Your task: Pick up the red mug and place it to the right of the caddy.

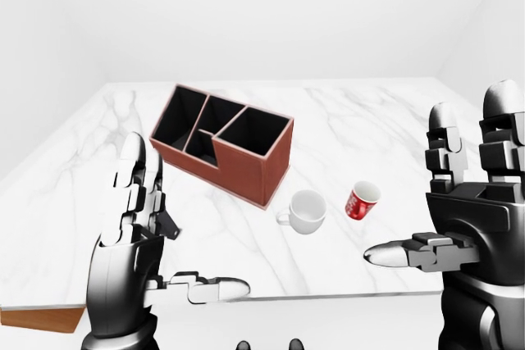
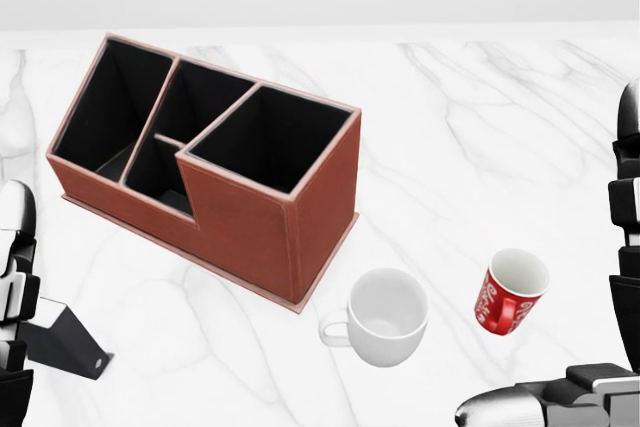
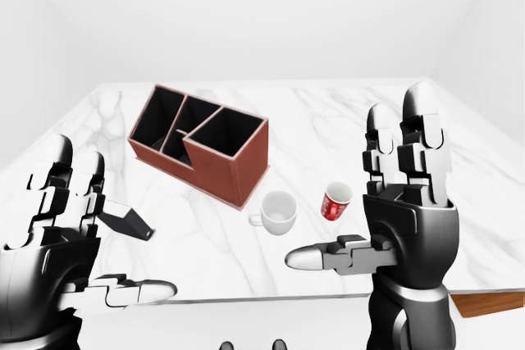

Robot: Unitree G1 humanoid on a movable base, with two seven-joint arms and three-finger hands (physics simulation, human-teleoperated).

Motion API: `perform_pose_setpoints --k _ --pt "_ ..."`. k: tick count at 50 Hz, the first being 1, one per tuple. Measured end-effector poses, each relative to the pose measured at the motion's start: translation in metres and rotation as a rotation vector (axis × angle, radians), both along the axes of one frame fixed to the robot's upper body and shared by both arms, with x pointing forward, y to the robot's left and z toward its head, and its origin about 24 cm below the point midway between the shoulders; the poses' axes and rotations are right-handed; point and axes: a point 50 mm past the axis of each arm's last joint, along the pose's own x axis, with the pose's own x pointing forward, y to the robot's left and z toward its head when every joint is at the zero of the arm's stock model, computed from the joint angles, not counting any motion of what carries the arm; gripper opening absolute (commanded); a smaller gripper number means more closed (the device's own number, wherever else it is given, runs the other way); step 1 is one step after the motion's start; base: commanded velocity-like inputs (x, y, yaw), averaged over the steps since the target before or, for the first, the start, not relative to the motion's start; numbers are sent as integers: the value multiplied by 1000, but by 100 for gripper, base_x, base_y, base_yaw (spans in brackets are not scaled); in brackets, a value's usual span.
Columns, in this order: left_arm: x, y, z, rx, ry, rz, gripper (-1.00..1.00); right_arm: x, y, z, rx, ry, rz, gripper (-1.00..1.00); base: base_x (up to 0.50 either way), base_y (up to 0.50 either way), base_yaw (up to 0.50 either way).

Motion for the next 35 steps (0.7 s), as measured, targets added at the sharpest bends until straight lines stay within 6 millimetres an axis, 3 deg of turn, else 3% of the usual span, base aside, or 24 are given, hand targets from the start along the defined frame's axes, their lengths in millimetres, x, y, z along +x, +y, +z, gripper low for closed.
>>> perform_pose_setpoints --k 11,20,35 --pt "-1 1 -1 -1 6 4 100 0 0 0 -1 1 1 100 33 -4 0" --pt "-1 2 -1 -1 11 9 100 0 -1 1 23 -7 2 100 0 -47 0" --pt "-1 2 -2 -4 14 9 100 -1 -1 1 24 -6 1 100 0 0 0"
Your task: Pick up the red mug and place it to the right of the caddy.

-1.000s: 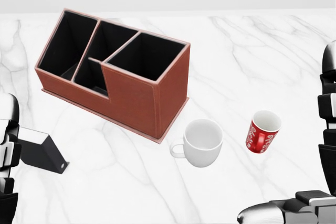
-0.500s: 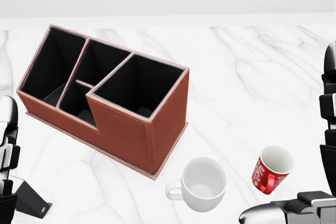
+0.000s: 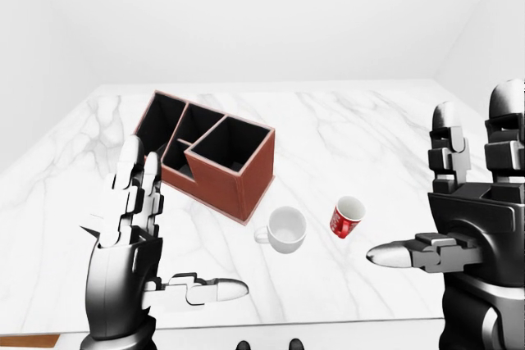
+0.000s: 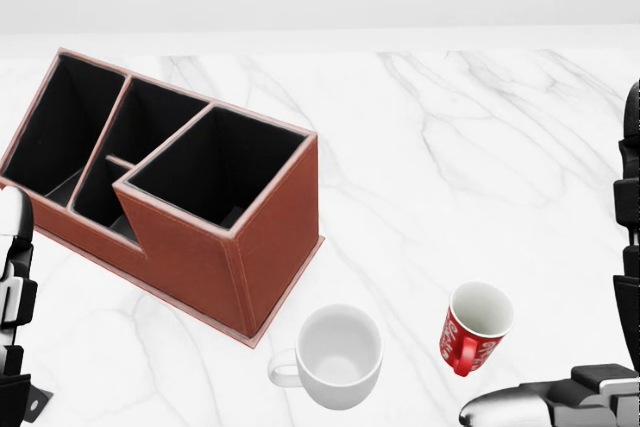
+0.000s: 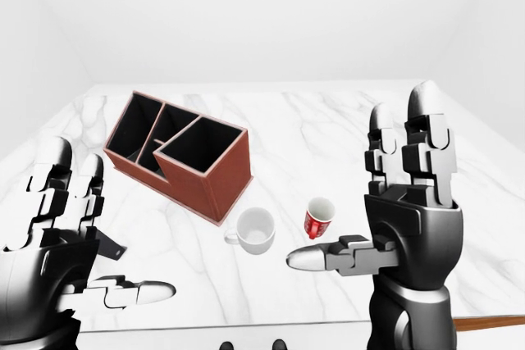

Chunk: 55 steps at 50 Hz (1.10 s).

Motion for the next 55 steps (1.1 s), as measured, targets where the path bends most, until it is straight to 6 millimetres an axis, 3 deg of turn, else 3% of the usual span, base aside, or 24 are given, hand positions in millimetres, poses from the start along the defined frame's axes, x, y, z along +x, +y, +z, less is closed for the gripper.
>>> perform_pose_setpoints --k 15,33,43,55 --pt "0 0 0 0 3 2 100 -2 4 -1 -24 7 19 100 30 0 0" --pt "0 0 -1 0 7 2 100 -1 3 -1 -8 5 12 100 0 0 0" --pt "0 0 -1 1 4 1 100 -2 4 -2 -24 14 28 100 43 -8 0" --pt "0 0 -1 0 4 2 100 -2 2 -1 -2 4 22 100 0 -4 0"
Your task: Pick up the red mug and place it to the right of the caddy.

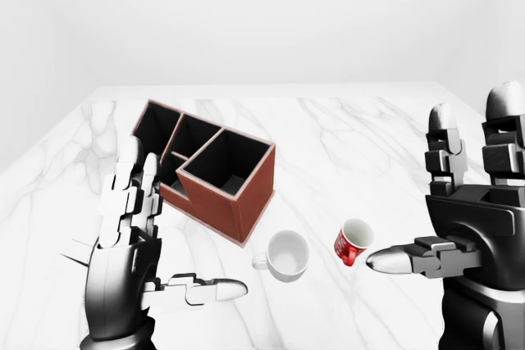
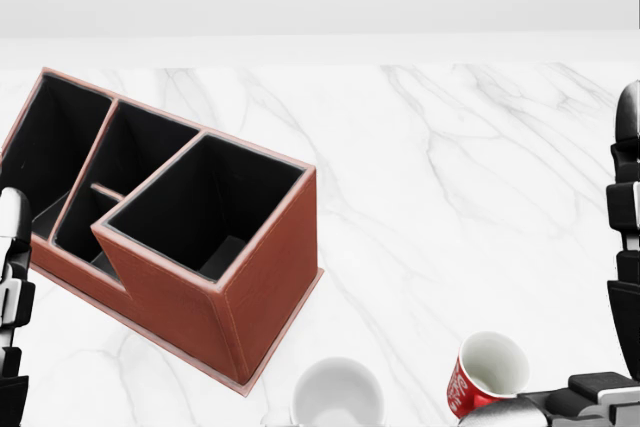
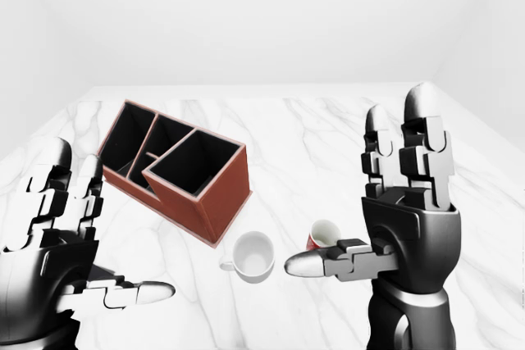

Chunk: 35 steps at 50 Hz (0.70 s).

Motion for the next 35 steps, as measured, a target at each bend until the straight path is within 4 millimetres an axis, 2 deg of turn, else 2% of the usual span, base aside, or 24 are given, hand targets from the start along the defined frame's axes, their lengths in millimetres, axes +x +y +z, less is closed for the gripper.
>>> perform_pose_setpoints --k 6,24,35 --pt "0 1 0 3 1 4 100 -1 -1 2 24 -17 1 100 0 -50 0" --pt "0 0 0 -2 0 0 100 1 -2 1 14 -3 -16 100 0 0 0" --pt "-1 2 -1 -9 6 2 100 -5 -6 12 -84 -59 -53 100 0 0 0"
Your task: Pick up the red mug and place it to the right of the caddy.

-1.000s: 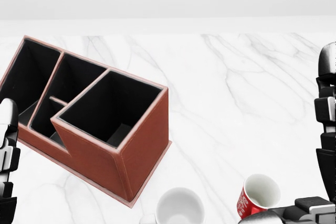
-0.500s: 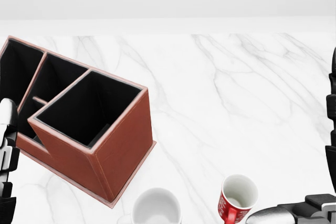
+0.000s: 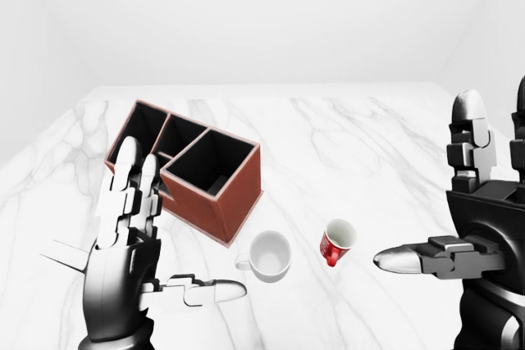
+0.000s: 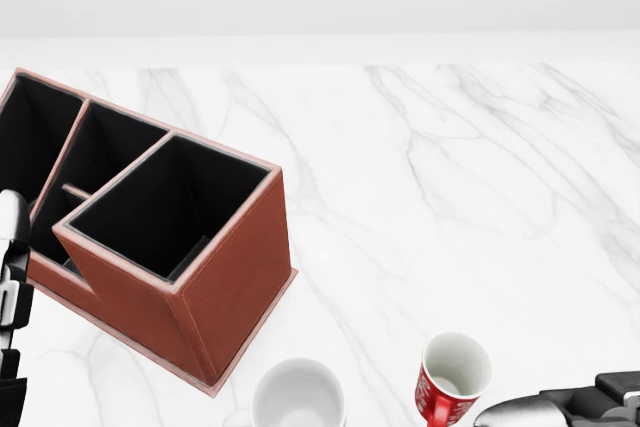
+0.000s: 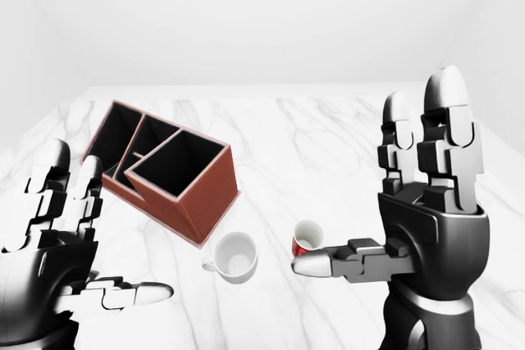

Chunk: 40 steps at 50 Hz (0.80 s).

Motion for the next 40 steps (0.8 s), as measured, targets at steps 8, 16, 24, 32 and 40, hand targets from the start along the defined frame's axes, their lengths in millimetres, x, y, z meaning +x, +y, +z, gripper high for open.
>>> perform_pose_setpoints --k 8,16,24,32,40 --pt "0 1 0 -4 0 -1 100 -3 -2 14 -171 -63 -32 100 0 0 0" --pt "0 2 0 -8 -1 -1 100 4 3 15 -316 -49 -37 100 0 0 0" --pt "0 1 0 -11 1 -5 100 15 9 14 -457 -20 -30 100 0 0 0" --pt "-1 1 -1 -15 5 -7 100 28 11 3 -553 67 -21 100 0 0 0" --pt "-1 1 -1 -16 9 -10 100 41 9 -21 -608 222 6 100 0 0 0"
